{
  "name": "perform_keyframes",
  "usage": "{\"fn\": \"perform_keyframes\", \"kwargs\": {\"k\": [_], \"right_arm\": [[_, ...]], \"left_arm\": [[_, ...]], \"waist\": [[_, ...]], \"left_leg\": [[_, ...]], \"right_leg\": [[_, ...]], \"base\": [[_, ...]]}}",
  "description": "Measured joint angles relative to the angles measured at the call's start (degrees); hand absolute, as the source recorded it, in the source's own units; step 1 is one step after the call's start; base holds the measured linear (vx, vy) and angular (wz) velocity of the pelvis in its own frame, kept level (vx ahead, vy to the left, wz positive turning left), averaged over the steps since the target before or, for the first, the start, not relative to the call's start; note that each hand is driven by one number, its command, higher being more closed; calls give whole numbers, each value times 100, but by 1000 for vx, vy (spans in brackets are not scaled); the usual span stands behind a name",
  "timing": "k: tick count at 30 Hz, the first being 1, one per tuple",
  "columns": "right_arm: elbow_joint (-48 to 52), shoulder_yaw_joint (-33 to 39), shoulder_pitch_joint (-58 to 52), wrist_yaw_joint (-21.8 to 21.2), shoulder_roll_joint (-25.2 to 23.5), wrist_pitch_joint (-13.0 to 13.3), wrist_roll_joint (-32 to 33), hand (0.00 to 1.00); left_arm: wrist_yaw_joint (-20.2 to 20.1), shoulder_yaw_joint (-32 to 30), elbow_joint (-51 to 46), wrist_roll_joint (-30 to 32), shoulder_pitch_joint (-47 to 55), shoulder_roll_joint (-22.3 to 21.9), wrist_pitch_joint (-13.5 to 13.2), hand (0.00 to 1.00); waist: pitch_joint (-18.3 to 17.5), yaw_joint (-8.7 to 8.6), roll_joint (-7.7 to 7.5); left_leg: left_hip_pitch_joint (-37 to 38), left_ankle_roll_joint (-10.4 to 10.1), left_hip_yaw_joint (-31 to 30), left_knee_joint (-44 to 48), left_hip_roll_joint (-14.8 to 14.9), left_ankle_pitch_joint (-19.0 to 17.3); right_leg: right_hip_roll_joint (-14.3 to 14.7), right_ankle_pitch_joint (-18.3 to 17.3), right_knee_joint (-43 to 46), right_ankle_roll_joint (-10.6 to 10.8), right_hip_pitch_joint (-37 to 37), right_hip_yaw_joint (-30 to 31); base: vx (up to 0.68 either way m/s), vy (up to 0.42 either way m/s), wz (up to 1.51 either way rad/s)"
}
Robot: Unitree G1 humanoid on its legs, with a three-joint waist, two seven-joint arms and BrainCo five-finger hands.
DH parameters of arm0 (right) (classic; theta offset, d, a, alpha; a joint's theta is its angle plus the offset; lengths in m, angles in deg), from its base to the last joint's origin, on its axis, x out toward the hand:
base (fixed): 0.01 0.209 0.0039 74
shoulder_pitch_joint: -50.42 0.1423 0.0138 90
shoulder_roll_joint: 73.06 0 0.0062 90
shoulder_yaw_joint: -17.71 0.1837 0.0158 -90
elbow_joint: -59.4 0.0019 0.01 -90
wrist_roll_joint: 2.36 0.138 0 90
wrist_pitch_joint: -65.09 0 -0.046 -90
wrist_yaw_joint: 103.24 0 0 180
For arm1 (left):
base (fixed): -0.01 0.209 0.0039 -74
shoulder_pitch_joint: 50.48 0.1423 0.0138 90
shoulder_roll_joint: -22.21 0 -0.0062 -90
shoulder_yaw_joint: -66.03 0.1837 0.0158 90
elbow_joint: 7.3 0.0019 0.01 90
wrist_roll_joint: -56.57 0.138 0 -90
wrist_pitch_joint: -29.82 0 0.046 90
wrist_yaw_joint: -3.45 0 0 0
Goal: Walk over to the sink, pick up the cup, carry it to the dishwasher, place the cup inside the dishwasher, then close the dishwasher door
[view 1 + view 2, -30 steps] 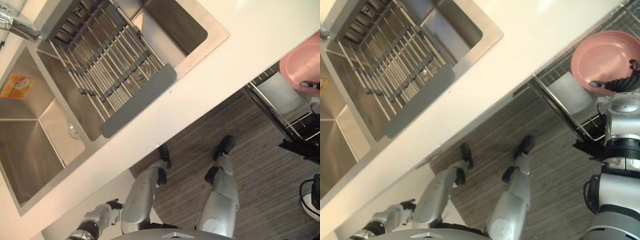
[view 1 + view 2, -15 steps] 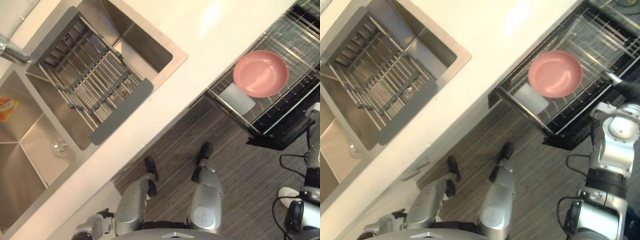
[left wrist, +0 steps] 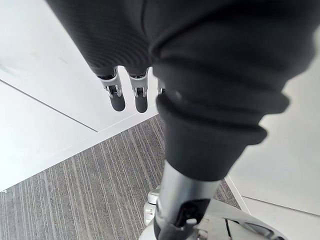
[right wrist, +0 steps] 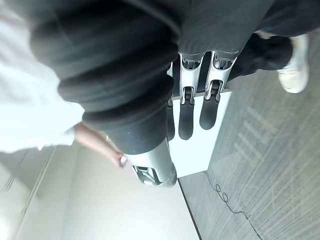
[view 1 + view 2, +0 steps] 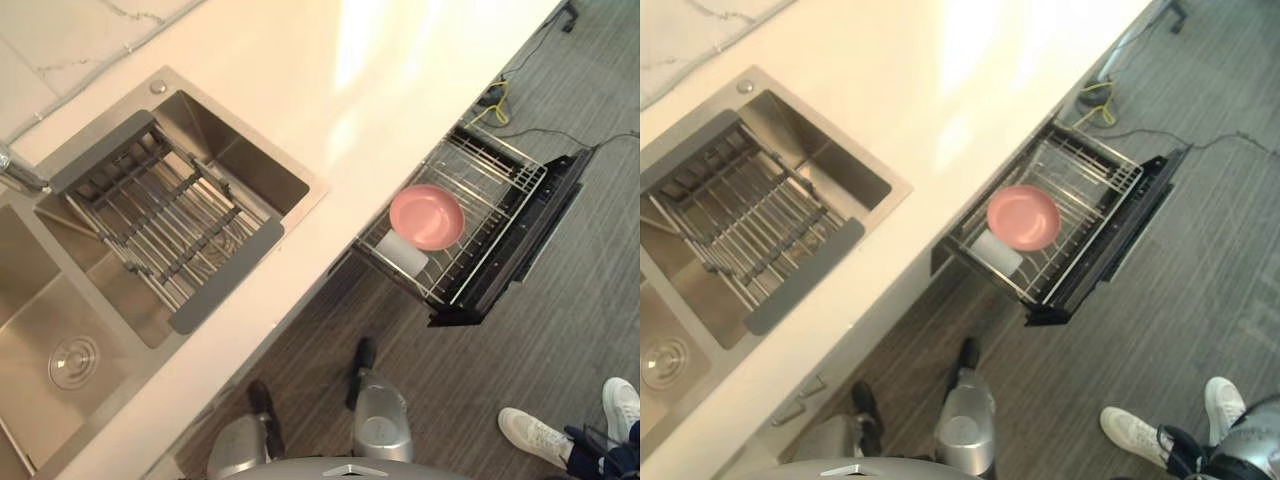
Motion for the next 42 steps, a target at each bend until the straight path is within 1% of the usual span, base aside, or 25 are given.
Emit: {"fn": "perform_keyframes", "kwargs": {"k": [1, 3, 5, 6, 7, 8, 9, 11, 12, 13, 16, 17, 20, 21, 22, 24, 26, 28, 30, 31, 34, 38, 39, 42], "right_arm": [[-232, -12, 40, -336, -96, 76, 365, 100], [-290, -24, 167, -559, -267, 110, 519, 100], [-315, -25, 389, -774, -505, 215, 618, 100], [-315, -30, 473, -839, -552, 230, 620, 100], [-315, -119, 616, -872, -630, 308, 621, 100], [-316, -188, 679, -877, -655, 332, 628, 100], [-316, -304, 885, -930, -722, 357, 672, 100], [-317, -426, 959, -956, -738, 418, 674, 100], [-317, -513, 1019, -969, -747, 427, 674, 100], [-316, -614, 1092, -972, -783, 428, 672, 100], [-315, -821, 1203, -948, -878, 424, 651, 100], [-315, -875, 1210, -945, -877, 424, 649, 100], [-312, -1140, 1316, -914, -869, 424, 598, 100], [-309, -1134, 1333, -899, -885, 460, 600, 100], [-296, -1141, 1399, -852, -880, 557, 592, 100], [-279, -1166, 1439, -848, -844, 632, 539, 100], [-273, -1386, 1453, -846, -744, 835, 369, 100], [-291, -1580, 1521, -847, -689, 852, 366, 100], [-508, -1850, 1669, -853, -547, 920, 176, 100], [-503, -1882, 1714, -862, -538, 930, 146, 100], [-540, -2441, 1938, -864, -127, 837, -77, 100], [-531, -2729, 2300, -864, -27, 822, -155, 100], [-532, -2773, 2406, -864, 16, 774, -269, 100], [-527, -2897, 2561, -873, 88, 749, -312, 100]], "left_arm": [[-5, 1, 30, -4, 0, 0, -1, 0], [-6, 1, 75, -4, -2, 0, -1, 0], [-3, 0, 87, -103, 1, -24, 1, 0], [-1, 0, 90, -116, 0, -34, 1, 0], [0, -1, 77, -129, -11, -61, -7, 0], [-1, -2, 78, -130, -17, -78, -8, 0], [-3, -5, 83, -130, -15, -156, -2, 0], [-7, -7, 74, -130, -17, -208, 0, 0], [-24, -9, 73, -129, -16, -255, -1, 0], [-28, -15, 77, -128, 1, -279, 2, 0], [-105, -23, 65, -118, 0, -322, 7, 0], [-134, -23, 60, -114, 0, -336, 7, 0], [-235, -15, 5, -99, -14, -410, 12, 0], [-249, -13, -28, -98, -14, -418, 11, 0], [-260, -6, -88, -96, -26, -432, 8, 0], [-264, 8, -126, -93, -26, -438, 7, 0], [-265, 74, -142, -44, -27, -444, 8, 0], [-265, 145, -143, 15, -31, -438, 8, 0], [-266, 361, -130, 26, -121, -448, 10, 0], [-266, 421, -118, 28, -149, -444, 9, 0], [-276, 696, 36, 31, -335, -433, 2, 0], [-284, 941, 181, 1, -480, -422, -7, 0], [-284, 979, 286, -47, -545, -425, -12, 0], [-288, 1090, 421, -135, -664, -422, -15, 0]], "waist": [[-24, 12, 38], [-53, 14, 89], [-74, 107, 210], [-71, 131, 245], [-46, 187, 305], [-36, 214, 350], [-1, 263, 447], [4, 305, 546], [17, 336, 628], [18, 376, 671], [49, 446, 699], [93, 459, 692], [234, 497, 735], [241, 503, 770], [336, 493, 770], [393, 494, 776], [463, 487, 793], [475, 487, 801], [527, 477, 906], [540, 473, 933], [567, 460, 1004], [587, 450, 1062], [599, 453, 1095], [611, 450, 1173]], "left_leg": [[-11, 8, -26, -6, -3, 1], [-96, 59, -95, -14, -4, 11], [-143, 36, -161, -131, -6, 124], [-143, 19, -176, -171, -7, 150], [-161, 47, -238, -216, -15, 228], [-174, 63, -265, -221, -24, 254], [-196, 79, -323, -268, -58, 314], [-199, 105, -381, -321, -102, 361], [-216, 123, -423, -338, -139, 380], [-235, 124, -417, -382, -174, 396], [-362, 133, -257, -402, -221, 443], [-356, 173, -255, -400, -242, 472], [-427, 165, -262, -403, -376, 536], [-463, 166, -262, -402, -397, 542], [-502, 171, -262, -406, -437, 558], [-565, 162, -258, -403, -480, 580], [-648, 165, -216, -394, -527, 593], [-739, 170, -153, -390, -540, 602], [-852, 176, -137, -387, -556, 639], [-863, 177, -137, -384, -556, 647], [-1075, 144, -138, -327, -534, 625], [-1333, 135, -152, -279, -472, 630], [-1377, 124, -188, -276, -461, 639], [-1479, 86, -338, -281, -446, 664]], "right_leg": [[0, -9, -65, 23, 39, -48], [0, 7, -152, 10, 42, -133], [-9, 58, -206, -6, 31, -205], [-17, 59, -204, -8, 31, -237], [-39, 62, -196, -13, 32, -297], [-55, 61, -182, -14, 32, -309], [-118, 50, -113, 2, 26, -364], [-190, 25, -38, 30, 20, -426], [-269, -39, 67, 47, -3, -455], [-345, -85, 180, 55, -81, -456], [-533, -171, 466, 104, -297, -460], [-574, -185, 519, 95, -310, -457], [-811, -326, 870, 141, -517, -427], [-845, -342, 919, 150, -568, -412], [-908, -369, 996, 154, -646, -399], [-956, -394, 1079, 157, -802, -333], [-1014, -403, 1192, 154, -983, -232], [-1014, -400, 1207, 142, -1142, -144], [-1011, -365, 1200, 102, -1268, -96], [-1010, -358, 1195, 90, -1301, -87], [-923, -251, 1044, 68, -1446, 15], [-746, -56, 710, 36, -1575, 90], [-690, 1, 598, 29, -1575, 106], [-613, 96, 452, -6, -1579, 101]], "base": [[-76, -24, 14], [-77, -28, 21], [-64, -32, 23], [-51, -35, 22], [-38, -26, 21], [-47, -25, 34], [-33, -10, 28], [-20, 6, 28], [-18, 28, 27], [-15, 31, 23], [4, 15, 18], [17, 12, 12], [27, 15, 13], [24, 7, 9], [25, 5, 7], [42, 0, 3], [56, -10, -6], [9, -9, -12], [-13, -14, -6], [-46, -23, -9], [-70, -20, -10], [-88, -27, -9], [-63, -21, -9], [-75, -27, 5]]}}
